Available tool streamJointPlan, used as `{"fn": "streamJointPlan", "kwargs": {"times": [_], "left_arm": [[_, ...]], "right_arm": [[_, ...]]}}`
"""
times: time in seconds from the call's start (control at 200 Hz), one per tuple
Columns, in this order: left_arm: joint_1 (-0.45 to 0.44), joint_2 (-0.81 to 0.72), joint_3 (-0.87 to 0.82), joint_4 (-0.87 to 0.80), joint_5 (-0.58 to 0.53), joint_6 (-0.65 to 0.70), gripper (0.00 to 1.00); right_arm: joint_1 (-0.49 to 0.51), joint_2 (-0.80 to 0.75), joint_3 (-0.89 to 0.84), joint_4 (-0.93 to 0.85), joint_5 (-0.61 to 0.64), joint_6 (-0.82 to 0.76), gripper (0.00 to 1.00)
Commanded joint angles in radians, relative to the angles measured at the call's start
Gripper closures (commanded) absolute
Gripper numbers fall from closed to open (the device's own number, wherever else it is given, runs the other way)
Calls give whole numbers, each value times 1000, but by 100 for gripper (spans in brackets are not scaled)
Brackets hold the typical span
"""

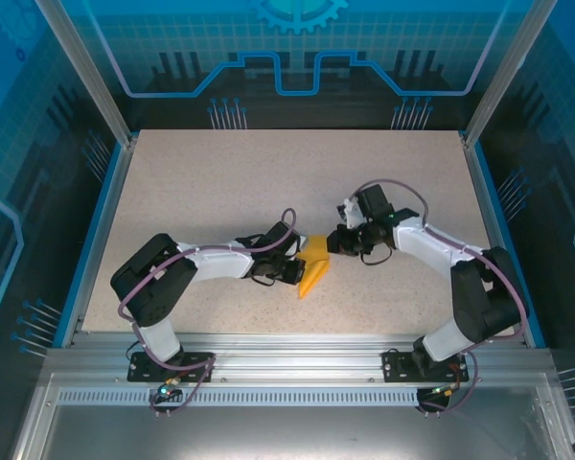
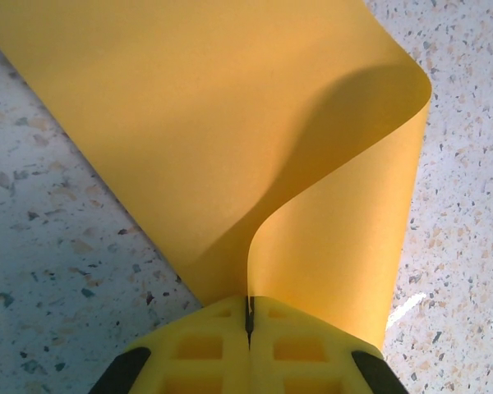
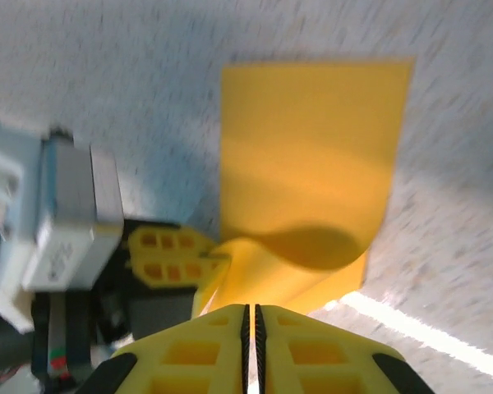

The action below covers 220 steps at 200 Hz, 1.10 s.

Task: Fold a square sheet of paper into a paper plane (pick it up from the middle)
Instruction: Third fold the triangle at the center of the table.

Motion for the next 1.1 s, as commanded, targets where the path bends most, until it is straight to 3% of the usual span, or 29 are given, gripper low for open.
{"fn": "streamJointPlan", "kwargs": {"times": [0.0,0.125,0.33,0.71,0.93,1.095], "left_arm": [[7,-1,-2,1,25,-9,97],[7,1,-5,1,25,-11,97],[6,3,-7,1,26,-10,97],[6,10,-4,-9,24,-4,96],[7,18,-2,-11,25,-4,97],[7,15,-1,-13,24,-4,96]], "right_arm": [[59,-14,-93,146,-90,127,89],[103,6,-139,216,-67,166,90],[103,68,-194,360,-133,220,91],[85,185,-238,431,-110,214,91],[72,174,-254,419,-106,203,91],[46,84,-241,393,-126,205,89]]}}
